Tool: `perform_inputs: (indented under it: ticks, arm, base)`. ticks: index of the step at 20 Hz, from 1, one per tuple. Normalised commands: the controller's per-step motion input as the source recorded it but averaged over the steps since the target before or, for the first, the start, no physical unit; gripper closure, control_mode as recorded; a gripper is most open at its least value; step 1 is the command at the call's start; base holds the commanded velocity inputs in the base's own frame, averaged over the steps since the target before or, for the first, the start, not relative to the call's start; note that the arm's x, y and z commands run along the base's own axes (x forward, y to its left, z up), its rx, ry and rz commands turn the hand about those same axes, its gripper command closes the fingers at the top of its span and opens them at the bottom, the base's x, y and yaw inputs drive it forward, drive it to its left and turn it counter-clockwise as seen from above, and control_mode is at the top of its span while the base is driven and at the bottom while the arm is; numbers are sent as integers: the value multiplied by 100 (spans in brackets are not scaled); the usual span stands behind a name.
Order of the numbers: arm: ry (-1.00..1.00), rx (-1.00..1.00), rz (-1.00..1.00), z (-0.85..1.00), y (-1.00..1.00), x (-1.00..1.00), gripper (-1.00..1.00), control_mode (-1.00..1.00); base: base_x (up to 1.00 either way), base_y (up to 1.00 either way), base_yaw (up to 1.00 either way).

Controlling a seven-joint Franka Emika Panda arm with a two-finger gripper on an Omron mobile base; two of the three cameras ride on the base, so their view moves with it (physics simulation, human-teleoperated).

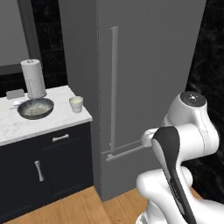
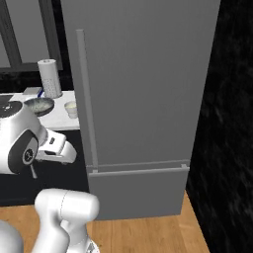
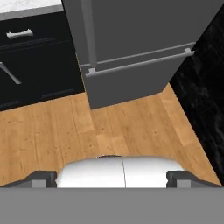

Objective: Grab a lemon wedge from the fridge and one ice cube from the ice bowl, and put them in the glass of lemonade.

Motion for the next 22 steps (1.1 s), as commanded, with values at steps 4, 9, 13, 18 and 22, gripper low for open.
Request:
perform_inputs:
  ticks: [4,9,13,18,22]
  arm:
    - [0,0,0,-2,0,16,-100,-100]
    - [-4,0,0,-7,-1,64,-100,-100]
    - [-5,0,1,9,0,100,-100,-100]
    - [-10,0,8,5,5,100,-100,-100]
    - [-18,0,9,0,29,100,-100,-100]
  base:
    - [0,0,0]
    - [0,0,0]
    - [0,0,0]
    - [0,0,0]
    - [0,0,0]
